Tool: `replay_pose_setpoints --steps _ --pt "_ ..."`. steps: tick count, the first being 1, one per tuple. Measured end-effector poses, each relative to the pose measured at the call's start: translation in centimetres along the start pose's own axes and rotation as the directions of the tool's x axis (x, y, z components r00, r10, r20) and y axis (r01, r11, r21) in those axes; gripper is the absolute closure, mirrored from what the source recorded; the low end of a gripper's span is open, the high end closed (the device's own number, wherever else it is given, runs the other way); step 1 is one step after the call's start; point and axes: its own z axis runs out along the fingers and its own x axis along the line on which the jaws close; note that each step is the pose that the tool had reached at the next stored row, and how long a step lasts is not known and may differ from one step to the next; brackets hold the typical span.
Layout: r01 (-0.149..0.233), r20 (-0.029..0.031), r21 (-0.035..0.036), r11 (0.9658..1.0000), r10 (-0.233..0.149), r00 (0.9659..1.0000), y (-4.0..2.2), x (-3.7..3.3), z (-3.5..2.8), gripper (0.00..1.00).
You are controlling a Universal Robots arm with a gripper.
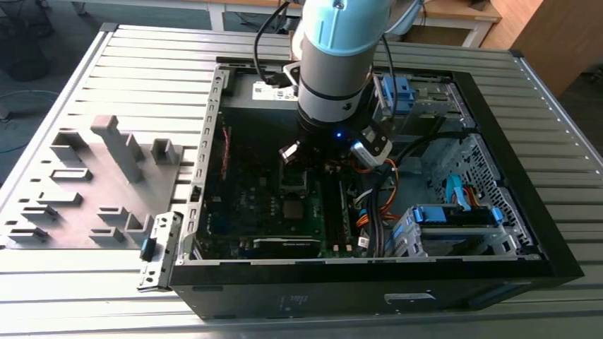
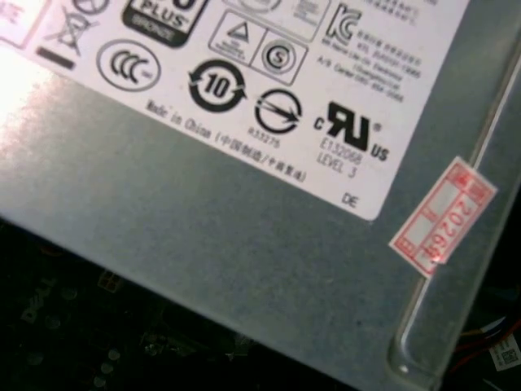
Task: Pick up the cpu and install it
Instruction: 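Close the cpu cover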
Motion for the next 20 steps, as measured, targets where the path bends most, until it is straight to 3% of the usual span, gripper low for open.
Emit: replay_pose_setpoints --steps 5,12,20 --pt "0.053 -0.0046 -0.0036 0.9986 -0.053 0.9986 0.00 0.00 0.00 0.89" --pt "0.057 -0.0045 -0.0046 0.9983 -0.057 0.9983 0.00 0.00 0.01 0.89" --pt "0.096 -0.0064 -0.0097 0.9954 -0.096 0.9954 0.00 0.00 0.01 0.89"
